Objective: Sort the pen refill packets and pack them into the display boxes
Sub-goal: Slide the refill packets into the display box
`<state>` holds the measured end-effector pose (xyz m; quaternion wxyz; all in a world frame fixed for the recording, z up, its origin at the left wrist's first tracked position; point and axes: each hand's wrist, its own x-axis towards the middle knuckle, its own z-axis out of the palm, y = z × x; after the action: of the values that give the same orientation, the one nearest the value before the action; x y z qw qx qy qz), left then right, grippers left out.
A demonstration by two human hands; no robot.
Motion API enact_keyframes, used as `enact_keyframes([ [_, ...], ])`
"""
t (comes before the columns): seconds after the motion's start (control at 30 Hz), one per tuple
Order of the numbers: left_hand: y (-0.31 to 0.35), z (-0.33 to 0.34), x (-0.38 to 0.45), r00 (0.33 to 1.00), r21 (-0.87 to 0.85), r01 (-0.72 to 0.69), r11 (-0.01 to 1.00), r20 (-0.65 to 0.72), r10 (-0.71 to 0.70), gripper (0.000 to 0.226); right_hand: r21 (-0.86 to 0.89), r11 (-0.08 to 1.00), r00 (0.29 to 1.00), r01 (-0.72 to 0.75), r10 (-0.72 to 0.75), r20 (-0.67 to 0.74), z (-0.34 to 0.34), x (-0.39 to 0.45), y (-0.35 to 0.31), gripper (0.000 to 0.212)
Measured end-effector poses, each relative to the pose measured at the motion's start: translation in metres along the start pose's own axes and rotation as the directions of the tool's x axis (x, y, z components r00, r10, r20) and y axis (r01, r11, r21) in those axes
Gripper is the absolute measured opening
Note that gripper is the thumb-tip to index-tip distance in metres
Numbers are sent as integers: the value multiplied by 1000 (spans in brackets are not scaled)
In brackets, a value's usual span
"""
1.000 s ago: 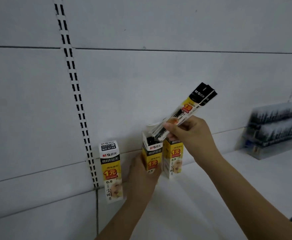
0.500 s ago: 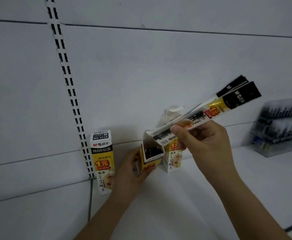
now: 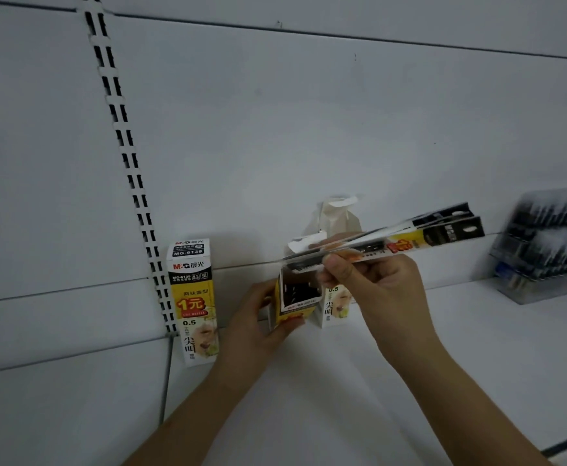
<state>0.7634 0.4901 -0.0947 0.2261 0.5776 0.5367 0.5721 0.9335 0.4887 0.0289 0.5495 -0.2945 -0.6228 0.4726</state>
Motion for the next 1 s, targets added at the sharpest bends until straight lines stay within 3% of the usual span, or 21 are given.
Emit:
enact_keyframes([
  [0.13,-2,1,2,1000,8,-12,1000,10,12,51,-225,973,996,49,-64,-60,-10,1,3,18],
  [0.27,0,3,3,1000,4,-10,1000,0,10,51,-503,835,973,223,-221,64,-12,6,3,4],
  [0.4,-2,2,3,1000,-14,-4,1000,6,4,52,-662,709,969,245,-209,135,-11,10,-5,42],
  [0.53,0,3,4,1000,-7,-16,1000,20,17,52,-720,676,982,160,-36,185,-9,11,-23,56],
  [0.63,1,5,3,999,17,-42,999,11,42,50,-776,597,962,204,26,273,-1,16,-24,60],
  [0.77,0,5,4,999,42,-47,998,24,46,49,-792,559,951,246,20,309,3,22,-21,17],
  [0.87,-1,3,4,999,41,-30,999,24,29,50,-697,675,937,243,23,348,-2,26,-29,26],
  [1.0,-1,3,3,999,38,-30,999,21,29,51,-700,658,921,278,25,389,-5,26,-36,22],
])
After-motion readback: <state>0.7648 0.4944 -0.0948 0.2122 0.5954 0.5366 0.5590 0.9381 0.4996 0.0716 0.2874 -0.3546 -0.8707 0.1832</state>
